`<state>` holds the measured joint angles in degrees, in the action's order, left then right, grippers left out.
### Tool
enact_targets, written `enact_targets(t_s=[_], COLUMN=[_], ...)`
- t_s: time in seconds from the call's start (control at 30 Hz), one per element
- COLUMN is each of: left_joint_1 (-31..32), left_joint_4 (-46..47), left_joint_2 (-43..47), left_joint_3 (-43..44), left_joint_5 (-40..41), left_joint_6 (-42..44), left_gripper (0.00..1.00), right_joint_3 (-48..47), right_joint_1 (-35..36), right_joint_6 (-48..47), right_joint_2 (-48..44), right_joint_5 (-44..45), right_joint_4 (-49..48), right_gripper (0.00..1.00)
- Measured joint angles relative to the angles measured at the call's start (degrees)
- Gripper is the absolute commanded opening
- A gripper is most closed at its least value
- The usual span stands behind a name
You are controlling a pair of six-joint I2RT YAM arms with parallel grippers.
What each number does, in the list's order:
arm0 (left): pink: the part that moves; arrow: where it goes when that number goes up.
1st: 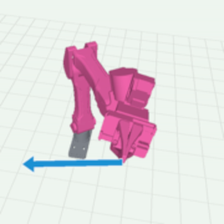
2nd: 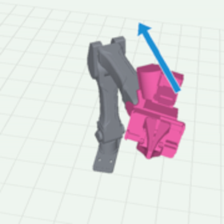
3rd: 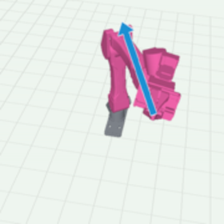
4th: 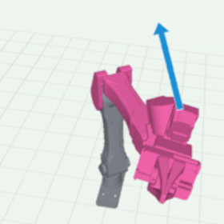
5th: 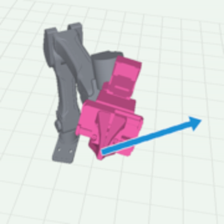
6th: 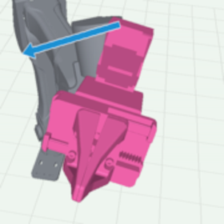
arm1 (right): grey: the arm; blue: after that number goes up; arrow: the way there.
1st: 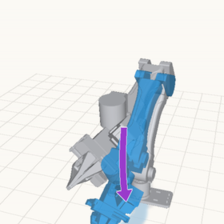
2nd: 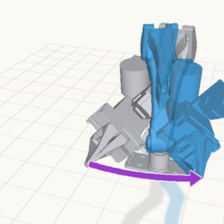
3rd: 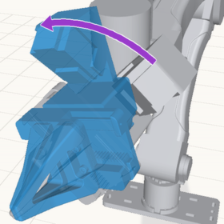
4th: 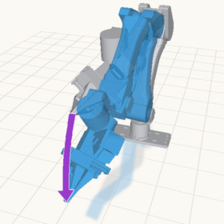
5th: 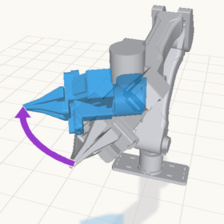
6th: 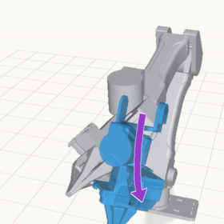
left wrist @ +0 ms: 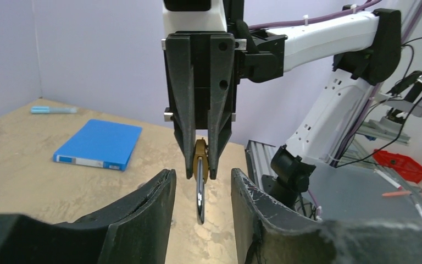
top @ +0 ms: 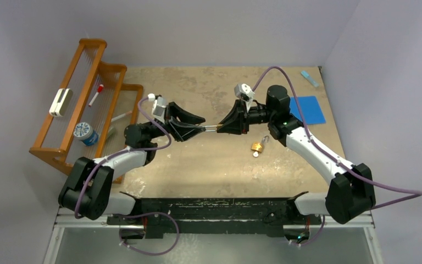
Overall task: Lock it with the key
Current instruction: Lock the lock.
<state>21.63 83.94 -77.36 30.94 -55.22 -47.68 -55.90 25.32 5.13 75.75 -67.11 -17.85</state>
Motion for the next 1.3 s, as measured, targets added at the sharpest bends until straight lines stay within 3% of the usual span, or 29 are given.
enact_targets(t_s=[0.2, 0.43, 0.5, 0.63, 0.73, 1.3], left_joint_1=[0.0, 0.07, 0.15, 0.26, 0.52, 1.01], left_joint_4=[1.6, -6.12, -8.52, -12.24, -12.98, -12.5], left_joint_2=[-0.37, 1.51, 1.79, 1.79, 1.79, 1.73], left_joint_3=[0.0, 0.0, 0.0, 0.0, 0.02, 0.13], left_joint_5=[-1.09, -1.62, -1.62, -1.68, -2.25, -2.97], left_joint_6=[-1.49, 3.5, 5.27, 7.32, 8.22, 8.5], left_gripper=[0.52, 0.52, 0.45, 0.15, 0.02, 0.0], right_joint_3=[0.0, 0.0, 0.0, -0.02, -0.02, -0.04], right_joint_1=[0.0, 0.0, 0.0, 0.0, -0.02, -0.61], right_joint_6=[0.07, 0.15, 0.22, 0.24, 0.31, 5.14], right_joint_2=[0.0, 0.0, 0.0, 0.0, 0.02, 2.16], right_joint_5=[-0.02, -0.07, -0.11, -0.13, -0.02, -1.92], right_joint_4=[0.02, 0.02, 0.0, 0.02, 0.0, -5.53], right_gripper=[0.0, 0.0, 0.0, 0.0, 0.0, 0.0])
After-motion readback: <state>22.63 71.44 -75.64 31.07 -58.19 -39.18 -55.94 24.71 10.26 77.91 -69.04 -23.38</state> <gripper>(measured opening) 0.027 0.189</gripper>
